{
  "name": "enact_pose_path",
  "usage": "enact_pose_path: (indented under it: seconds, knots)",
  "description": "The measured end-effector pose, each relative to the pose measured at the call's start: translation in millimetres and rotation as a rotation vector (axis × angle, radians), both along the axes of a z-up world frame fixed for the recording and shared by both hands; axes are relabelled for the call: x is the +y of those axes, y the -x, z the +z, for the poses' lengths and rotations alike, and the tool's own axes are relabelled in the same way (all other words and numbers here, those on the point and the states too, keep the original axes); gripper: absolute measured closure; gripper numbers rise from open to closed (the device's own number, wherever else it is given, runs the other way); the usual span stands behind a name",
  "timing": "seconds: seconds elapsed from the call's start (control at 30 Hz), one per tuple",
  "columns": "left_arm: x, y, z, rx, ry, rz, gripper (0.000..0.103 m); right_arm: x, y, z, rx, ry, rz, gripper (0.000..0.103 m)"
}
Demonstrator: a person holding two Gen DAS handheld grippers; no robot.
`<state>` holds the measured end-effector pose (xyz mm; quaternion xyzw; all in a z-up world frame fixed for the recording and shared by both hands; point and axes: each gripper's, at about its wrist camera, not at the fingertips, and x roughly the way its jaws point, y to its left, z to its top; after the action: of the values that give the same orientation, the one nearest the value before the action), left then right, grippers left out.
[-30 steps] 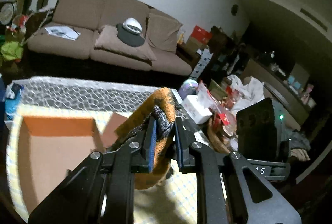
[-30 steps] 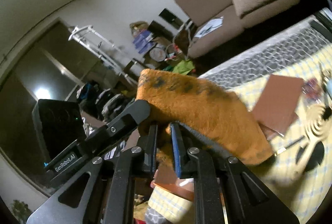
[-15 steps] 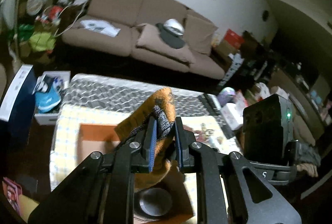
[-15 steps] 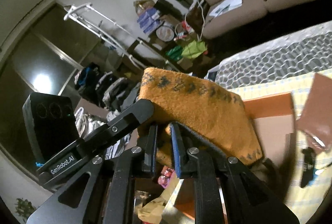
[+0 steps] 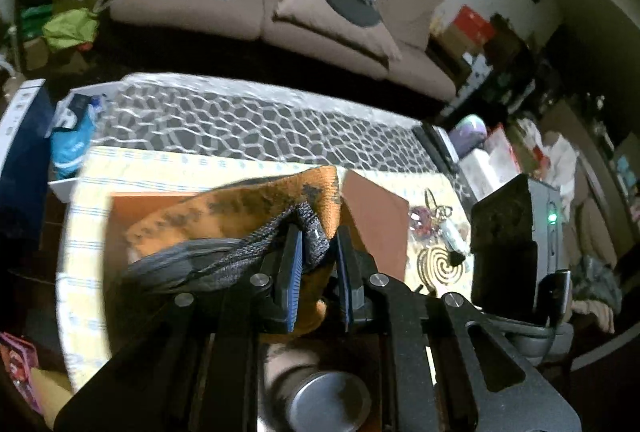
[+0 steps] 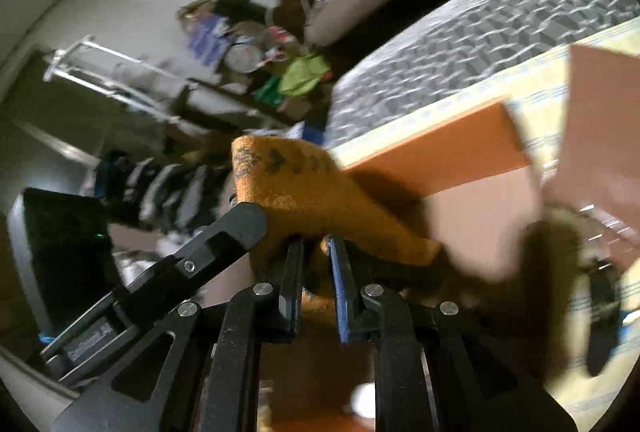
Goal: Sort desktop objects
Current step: 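Lift the orange pouch with both grippers and carry it over the box, then open both grippers to drop the orange pouch into the box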
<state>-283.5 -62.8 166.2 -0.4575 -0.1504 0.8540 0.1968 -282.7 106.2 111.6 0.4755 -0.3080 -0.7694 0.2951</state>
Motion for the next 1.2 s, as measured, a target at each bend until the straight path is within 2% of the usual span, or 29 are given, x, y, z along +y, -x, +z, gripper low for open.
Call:
enact_pose_path:
  seconds: [0.2,0.3,0.37,0.43,0.5,0.53,0.6,0.7,0.77,0.8,0.93,1.07,1.1,1.17,1.2]
  knots:
    - [37.5,17.5,-24.1,-0.042,-0.015,-0.047,0.088,25.1,5.6,-2.6,0.022,-0.281,-0.045,0.089]
    - [34.8,20.1,-27.9,-0.049,-0.036,-0.062,0.087,24.7,5.0,-6.6,0.031,-0.386,-0.043,0.089]
    - [19.4,14.3,-22.1,-0.025,-0.061,-0.045,0.080,21.4,5.8,-10.0,0.033,-0.460,-0.029,0.087]
    - [0.7,7.6,-15.6,0.003,-0.072,-0.030,0.047,18.2,5.6,-13.2,0.043,-0.521,-0.014,0.087]
    - [-17.3,-1.3,-8.6,0.028,-0.078,-0.019,0.038,13.5,2.7,-12.4,0.064,-0.566,-0.001,0.089]
    - [-26.0,-6.7,-7.3,0.031,-0.083,-0.029,0.037,11.3,0.9,-11.5,0.072,-0.583,0.006,0.089]
    - [-35.9,-13.0,-5.6,0.036,-0.053,-0.018,0.036,7.2,-3.4,-8.0,0.090,-0.610,0.017,0.085]
    - [-48.5,-22.1,-9.8,0.033,0.009,0.008,0.035,3.9,-7.5,-0.6,0.116,-0.615,0.016,0.074]
    - [-53.7,-23.7,-16.4,0.022,0.051,0.030,0.035,2.4,-10.0,6.3,0.145,-0.620,0.003,0.048]
    - [-56.1,-23.5,-22.3,0.010,0.073,0.037,0.035,1.3,-11.1,8.9,0.157,-0.622,0.001,0.046]
    - [-58.8,-23.1,-43.8,-0.044,0.103,0.051,0.035,-3.3,-15.0,14.9,0.183,-0.632,0.024,0.046]
    - [-64.3,-24.6,-50.5,-0.055,0.060,0.064,0.035,-15.3,-21.9,14.4,0.208,-0.634,0.090,0.048]
    - [-65.9,-24.3,-51.2,-0.058,0.047,0.067,0.037,-21.9,-24.3,11.2,0.211,-0.642,0.120,0.052]
    - [-69.3,-24.9,-52.4,-0.068,0.032,0.078,0.038,-36.2,-27.9,2.0,0.202,-0.656,0.176,0.070]
    - [-68.9,-24.6,-52.4,-0.072,0.033,0.079,0.043,-43.4,-28.8,-4.0,0.189,-0.660,0.201,0.072]
